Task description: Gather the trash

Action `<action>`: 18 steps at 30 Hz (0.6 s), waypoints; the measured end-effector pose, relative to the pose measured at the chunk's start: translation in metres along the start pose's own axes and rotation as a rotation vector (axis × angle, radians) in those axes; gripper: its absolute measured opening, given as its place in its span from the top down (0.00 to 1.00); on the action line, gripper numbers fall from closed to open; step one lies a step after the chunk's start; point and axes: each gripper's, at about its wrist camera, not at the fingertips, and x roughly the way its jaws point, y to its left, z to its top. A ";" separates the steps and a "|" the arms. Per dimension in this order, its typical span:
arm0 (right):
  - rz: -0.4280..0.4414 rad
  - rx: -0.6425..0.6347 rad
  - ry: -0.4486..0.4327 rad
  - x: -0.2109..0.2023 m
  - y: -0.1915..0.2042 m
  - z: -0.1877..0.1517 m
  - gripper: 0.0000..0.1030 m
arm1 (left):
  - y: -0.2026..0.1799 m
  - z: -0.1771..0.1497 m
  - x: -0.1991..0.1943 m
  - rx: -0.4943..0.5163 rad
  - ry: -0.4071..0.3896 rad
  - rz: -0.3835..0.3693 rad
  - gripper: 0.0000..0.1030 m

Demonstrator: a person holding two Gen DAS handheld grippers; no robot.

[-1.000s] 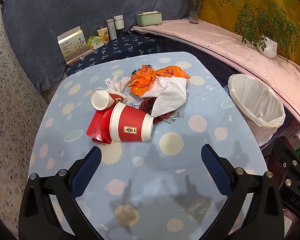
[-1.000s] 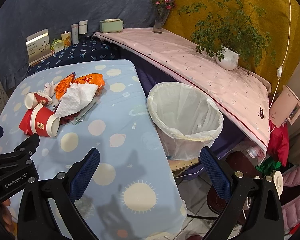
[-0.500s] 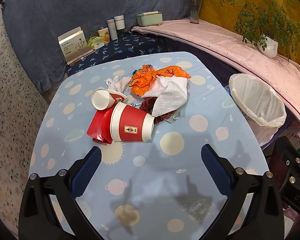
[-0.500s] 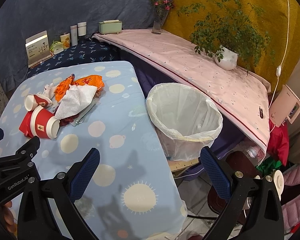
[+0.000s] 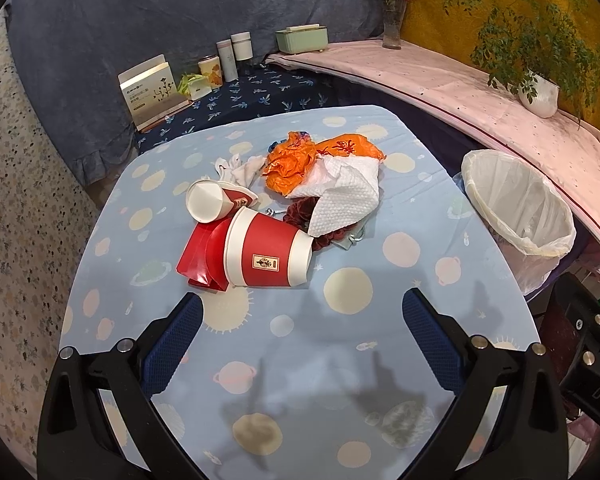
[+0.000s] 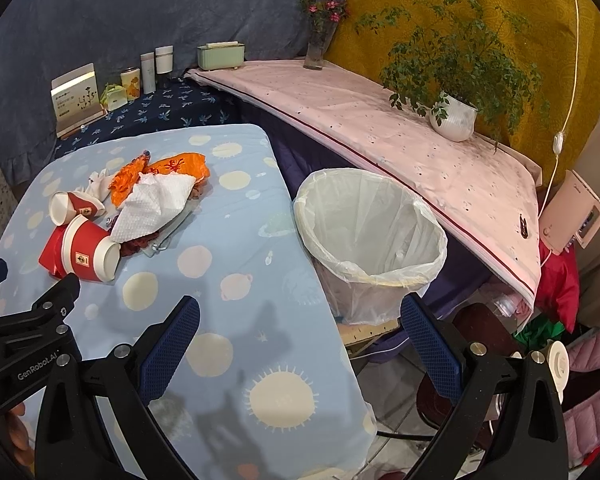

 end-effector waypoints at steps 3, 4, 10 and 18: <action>-0.001 0.001 0.001 0.000 0.000 0.001 0.07 | 0.000 0.000 0.000 0.000 0.000 0.000 0.08; -0.002 0.002 0.001 0.001 0.000 0.002 0.07 | 0.000 0.000 0.000 0.000 0.000 -0.001 0.08; -0.005 0.011 0.000 0.002 -0.002 0.005 0.07 | -0.003 0.002 0.000 0.009 -0.001 -0.003 0.08; -0.011 0.021 -0.007 0.001 -0.006 0.004 0.07 | -0.009 0.001 0.000 0.017 -0.002 -0.008 0.08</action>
